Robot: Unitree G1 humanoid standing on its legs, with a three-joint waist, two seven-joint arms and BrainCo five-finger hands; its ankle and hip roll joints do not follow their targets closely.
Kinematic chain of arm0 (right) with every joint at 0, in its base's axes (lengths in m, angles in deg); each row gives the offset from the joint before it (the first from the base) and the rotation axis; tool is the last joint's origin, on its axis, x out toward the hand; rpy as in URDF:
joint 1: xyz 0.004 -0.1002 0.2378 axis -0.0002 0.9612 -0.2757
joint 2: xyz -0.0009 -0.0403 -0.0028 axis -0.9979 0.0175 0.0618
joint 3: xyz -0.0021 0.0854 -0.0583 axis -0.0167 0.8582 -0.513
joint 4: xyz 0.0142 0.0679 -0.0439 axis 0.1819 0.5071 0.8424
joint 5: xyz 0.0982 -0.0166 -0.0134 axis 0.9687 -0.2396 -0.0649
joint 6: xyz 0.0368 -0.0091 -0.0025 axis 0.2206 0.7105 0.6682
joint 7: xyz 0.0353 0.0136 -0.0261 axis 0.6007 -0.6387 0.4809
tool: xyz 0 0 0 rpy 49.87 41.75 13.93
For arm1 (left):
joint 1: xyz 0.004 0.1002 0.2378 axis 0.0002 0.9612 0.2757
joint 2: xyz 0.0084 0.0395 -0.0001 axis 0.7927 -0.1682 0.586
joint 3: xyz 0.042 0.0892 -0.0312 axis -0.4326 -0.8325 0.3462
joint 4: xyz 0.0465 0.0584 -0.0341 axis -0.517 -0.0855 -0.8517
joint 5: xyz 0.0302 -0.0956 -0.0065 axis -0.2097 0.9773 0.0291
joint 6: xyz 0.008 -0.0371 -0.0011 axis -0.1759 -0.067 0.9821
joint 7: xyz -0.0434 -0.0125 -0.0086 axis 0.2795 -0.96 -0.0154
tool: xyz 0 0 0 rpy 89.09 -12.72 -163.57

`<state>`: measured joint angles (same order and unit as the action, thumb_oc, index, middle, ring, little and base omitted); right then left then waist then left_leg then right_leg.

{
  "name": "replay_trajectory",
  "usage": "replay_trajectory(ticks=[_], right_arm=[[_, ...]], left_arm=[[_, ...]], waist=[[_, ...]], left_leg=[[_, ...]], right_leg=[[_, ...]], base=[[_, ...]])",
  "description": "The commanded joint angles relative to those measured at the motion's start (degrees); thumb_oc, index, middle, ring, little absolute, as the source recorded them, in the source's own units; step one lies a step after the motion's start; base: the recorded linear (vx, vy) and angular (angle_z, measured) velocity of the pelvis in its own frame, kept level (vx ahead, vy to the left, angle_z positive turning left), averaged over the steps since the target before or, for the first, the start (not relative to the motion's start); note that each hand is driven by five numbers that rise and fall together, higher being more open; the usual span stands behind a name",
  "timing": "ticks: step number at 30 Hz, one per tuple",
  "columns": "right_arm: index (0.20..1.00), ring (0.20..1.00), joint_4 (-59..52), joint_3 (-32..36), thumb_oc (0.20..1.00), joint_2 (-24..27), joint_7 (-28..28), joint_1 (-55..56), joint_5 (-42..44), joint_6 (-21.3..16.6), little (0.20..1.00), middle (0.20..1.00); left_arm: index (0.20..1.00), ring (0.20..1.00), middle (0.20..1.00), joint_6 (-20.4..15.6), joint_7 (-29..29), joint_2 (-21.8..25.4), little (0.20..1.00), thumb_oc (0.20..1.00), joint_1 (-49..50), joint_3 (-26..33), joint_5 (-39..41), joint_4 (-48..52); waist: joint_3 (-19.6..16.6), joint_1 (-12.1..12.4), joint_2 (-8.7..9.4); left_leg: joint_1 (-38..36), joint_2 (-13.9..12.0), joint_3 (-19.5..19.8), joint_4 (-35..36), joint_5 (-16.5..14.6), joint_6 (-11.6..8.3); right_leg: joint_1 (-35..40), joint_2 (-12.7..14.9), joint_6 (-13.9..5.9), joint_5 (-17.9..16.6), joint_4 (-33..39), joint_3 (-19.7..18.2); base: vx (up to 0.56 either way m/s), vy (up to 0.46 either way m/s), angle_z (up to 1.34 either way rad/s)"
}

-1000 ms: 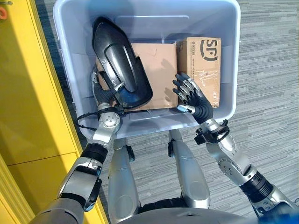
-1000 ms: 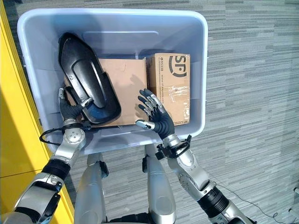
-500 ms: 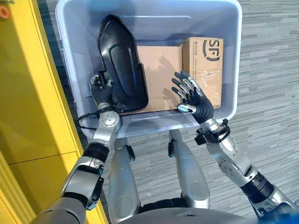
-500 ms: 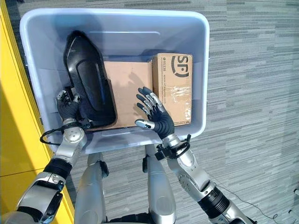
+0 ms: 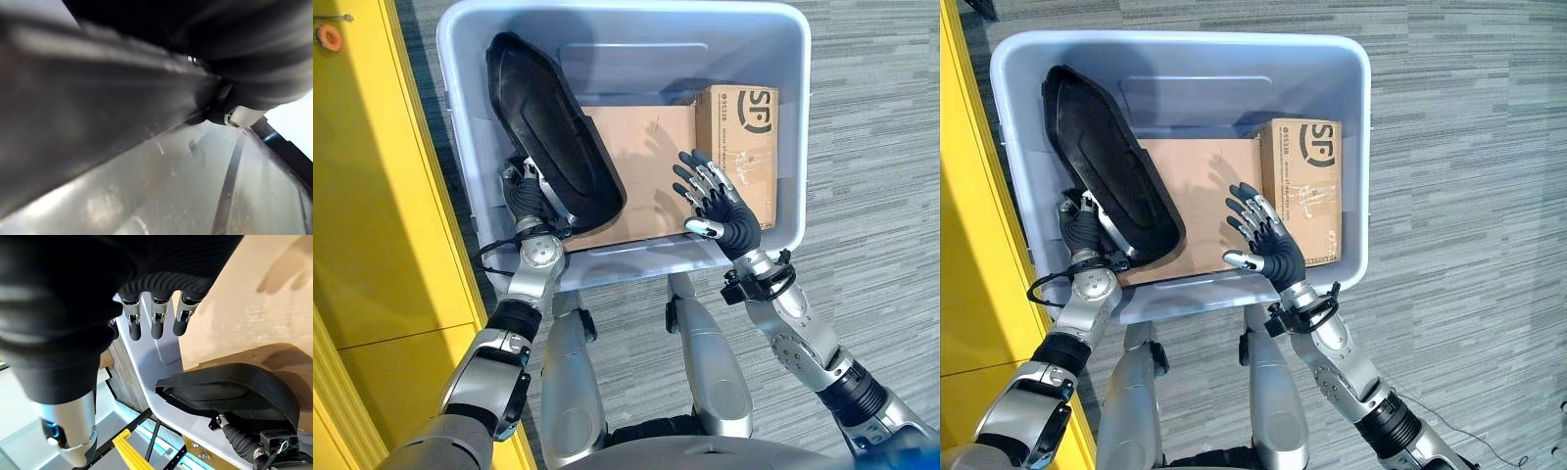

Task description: Move parts from the plastic box to the shelf.

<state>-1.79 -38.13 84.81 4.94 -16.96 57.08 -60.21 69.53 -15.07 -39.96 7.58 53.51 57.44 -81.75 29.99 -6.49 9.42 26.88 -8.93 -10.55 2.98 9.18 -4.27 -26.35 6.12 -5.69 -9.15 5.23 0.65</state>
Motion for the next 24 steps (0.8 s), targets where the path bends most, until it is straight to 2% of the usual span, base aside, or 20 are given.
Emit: replay_trajectory(ticks=[1,5,10,15,24], right_arm=[[1.000,1.000,-3.78,1.45,1.000,0.74,1.21,0.81,1.54,-2.90,1.000,1.000],[1.000,1.000,-3.37,1.34,1.000,0.64,1.17,0.53,1.46,-2.79,1.000,1.000],[1.000,1.000,-2.62,1.95,1.000,0.18,1.40,0.28,1.32,-2.43,1.000,1.000],[1.000,1.000,-2.04,2.64,1.000,0.14,1.97,0.63,1.20,-1.77,1.000,1.000],[1.000,1.000,-2.53,3.92,1.000,1.23,3.91,1.75,1.32,-0.20,1.000,1.000]], left_arm=[[0.200,0.200,0.200,-1.50,2.13,0.64,0.200,0.200,1.32,-0.30,-0.24,-1.33],[0.200,0.200,0.200,-1.63,2.37,0.81,0.200,0.200,2.21,-0.60,-0.91,0.09],[0.200,0.200,0.200,-1.68,3.64,2.37,0.200,0.200,6.20,-0.62,-4.34,6.99],[0.200,0.200,0.200,-1.86,4.54,4.17,0.200,0.200,9.43,0.99,-7.02,13.62],[0.200,0.200,0.200,-2.68,7.88,6.55,0.200,0.200,14.81,4.39,-9.61,22.94]], waist=[[-1.37,0.57,1.74],[-2.07,0.89,1.05],[-3.95,1.96,-0.71],[-5.54,2.65,-2.19],[-8.94,3.11,-3.69]], left_leg=[[-2.30,-1.69,2.41,-3.64,-3.41,-1.55],[-3.15,-1.55,2.29,-3.52,-3.56,-1.57],[-5.40,-1.15,2.21,-3.11,-3.90,-1.47],[-7.74,-1.08,2.08,-2.77,-4.24,-1.51],[-11.59,-1.06,1.37,-1.46,-4.33,-1.67]], right_leg=[[1.77,3.99,-2.62,2.19,-4.46,3.62],[2.47,4.17,-2.68,2.33,-4.45,3.61],[4.39,4.51,-2.68,2.68,-4.49,3.44],[6.37,5.04,-2.74,3.20,-4.55,3.43],[9.22,5.21,-2.84,3.26,-3.49,3.12]], base=[[0.00,0.000,0.00],[0.00,0.000,0.00],[0.00,0.000,0.00],[0.00,0.000,0.00],[0.00,0.000,0.00]])
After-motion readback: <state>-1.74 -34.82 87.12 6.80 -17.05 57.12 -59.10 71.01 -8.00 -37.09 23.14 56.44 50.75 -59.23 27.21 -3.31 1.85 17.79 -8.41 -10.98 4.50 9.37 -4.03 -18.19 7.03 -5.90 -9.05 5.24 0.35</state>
